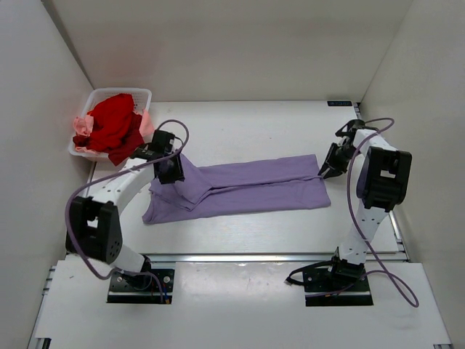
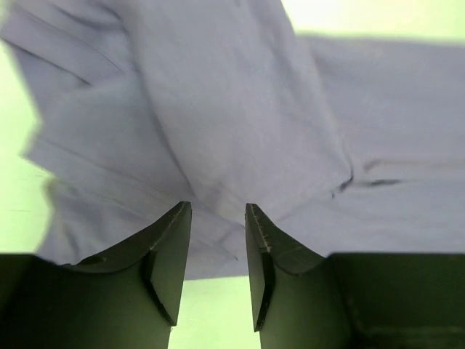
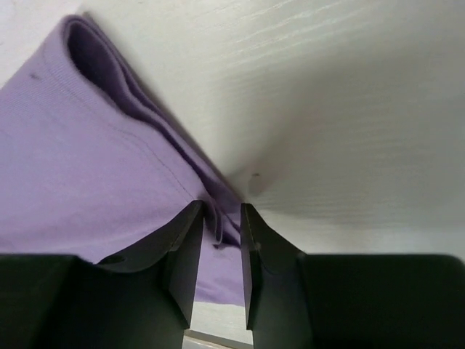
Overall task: Fold and stack the t-shirts
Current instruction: Fold the other side of the tshirt into a rectangle
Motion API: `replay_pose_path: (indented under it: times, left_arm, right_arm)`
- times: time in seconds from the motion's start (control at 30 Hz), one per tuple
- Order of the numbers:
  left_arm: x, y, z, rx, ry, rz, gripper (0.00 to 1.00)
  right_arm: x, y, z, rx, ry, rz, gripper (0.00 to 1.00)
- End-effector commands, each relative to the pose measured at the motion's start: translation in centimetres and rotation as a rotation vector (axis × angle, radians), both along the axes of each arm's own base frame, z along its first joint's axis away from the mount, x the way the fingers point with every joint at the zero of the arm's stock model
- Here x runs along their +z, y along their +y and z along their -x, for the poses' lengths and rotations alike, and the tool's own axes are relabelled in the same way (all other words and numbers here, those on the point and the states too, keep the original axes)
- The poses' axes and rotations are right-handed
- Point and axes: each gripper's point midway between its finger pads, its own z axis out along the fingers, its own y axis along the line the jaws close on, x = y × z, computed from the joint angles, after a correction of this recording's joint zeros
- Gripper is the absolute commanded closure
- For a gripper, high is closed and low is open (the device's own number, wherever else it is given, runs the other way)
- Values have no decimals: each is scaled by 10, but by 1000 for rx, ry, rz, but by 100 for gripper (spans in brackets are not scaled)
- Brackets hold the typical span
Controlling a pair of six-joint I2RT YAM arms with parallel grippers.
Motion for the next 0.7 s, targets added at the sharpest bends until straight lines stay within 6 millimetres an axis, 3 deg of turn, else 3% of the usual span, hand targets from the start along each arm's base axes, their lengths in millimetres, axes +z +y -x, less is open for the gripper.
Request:
replay_pose_path:
  times: [0.0, 0.13, 0.23, 0.43, 0.67]
  left_arm:
    - [43, 24, -22, 70, -156, -52, 53]
    - [31, 49, -33, 98, -140, -153, 51]
    - [18, 56, -47, 110, -139, -219, 51]
    - [6, 53, -78, 110, -151, -257, 49]
    - [-14, 50, -96, 108, -131, -282, 48]
  right_arm:
    - [39, -6, -16, -10, -130, 78, 74]
    - [61, 6, -23, 5, -194, 57, 74]
    - [72, 20, -26, 22, -226, 31, 75]
    - [83, 35, -29, 35, -263, 3, 75]
    - [76, 48, -28, 49, -243, -16, 75]
